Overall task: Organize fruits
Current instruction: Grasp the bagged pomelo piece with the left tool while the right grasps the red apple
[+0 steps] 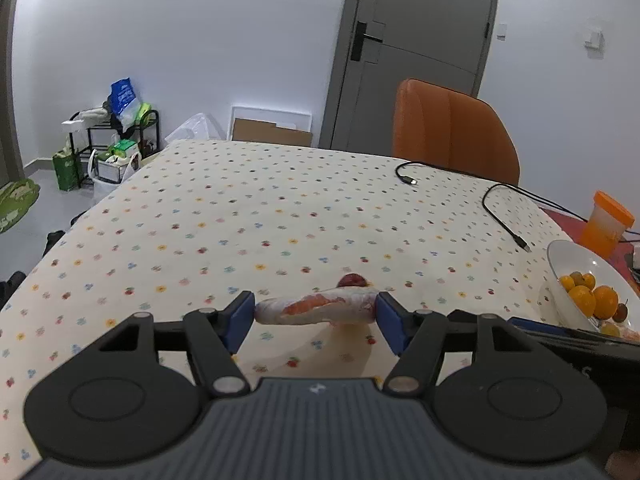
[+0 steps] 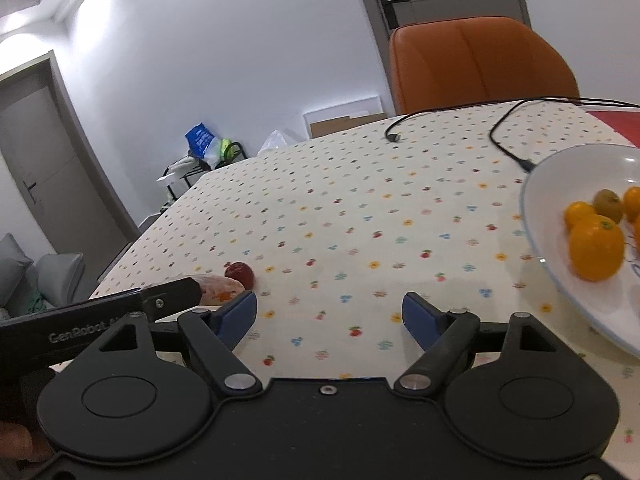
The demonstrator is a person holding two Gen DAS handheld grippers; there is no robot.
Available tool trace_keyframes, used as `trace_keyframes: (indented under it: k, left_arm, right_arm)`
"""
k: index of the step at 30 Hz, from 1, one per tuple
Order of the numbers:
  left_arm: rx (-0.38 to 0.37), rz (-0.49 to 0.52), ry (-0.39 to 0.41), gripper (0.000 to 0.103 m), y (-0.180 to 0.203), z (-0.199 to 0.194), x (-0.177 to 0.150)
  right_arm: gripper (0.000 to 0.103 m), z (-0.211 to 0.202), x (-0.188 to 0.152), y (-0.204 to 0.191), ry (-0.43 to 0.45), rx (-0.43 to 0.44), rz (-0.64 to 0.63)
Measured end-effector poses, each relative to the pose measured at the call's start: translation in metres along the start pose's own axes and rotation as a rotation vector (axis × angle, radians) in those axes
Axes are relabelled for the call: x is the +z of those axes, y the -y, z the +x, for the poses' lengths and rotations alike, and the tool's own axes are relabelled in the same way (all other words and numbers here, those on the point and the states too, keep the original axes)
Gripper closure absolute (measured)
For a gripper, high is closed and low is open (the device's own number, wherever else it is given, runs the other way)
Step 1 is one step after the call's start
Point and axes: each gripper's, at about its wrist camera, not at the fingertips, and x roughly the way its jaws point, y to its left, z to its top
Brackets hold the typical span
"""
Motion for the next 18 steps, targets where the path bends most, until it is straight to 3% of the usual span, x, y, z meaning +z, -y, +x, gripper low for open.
trace_keyframes:
  k: [10, 18]
  left_arm:
    - [0.041, -0.08, 0.03, 0.039, -0.037, -0.012, -0.001]
    - [0.083, -0.149, 0.046, 0.039, -0.061, -0.015, 0.001]
  right_arm:
    - [0.028, 0.015, 0.004, -0.022, -0.035, 0.031, -0.042]
    - [0.039, 0.029, 0.011, -0.042, -0.056, 0.068, -0.09]
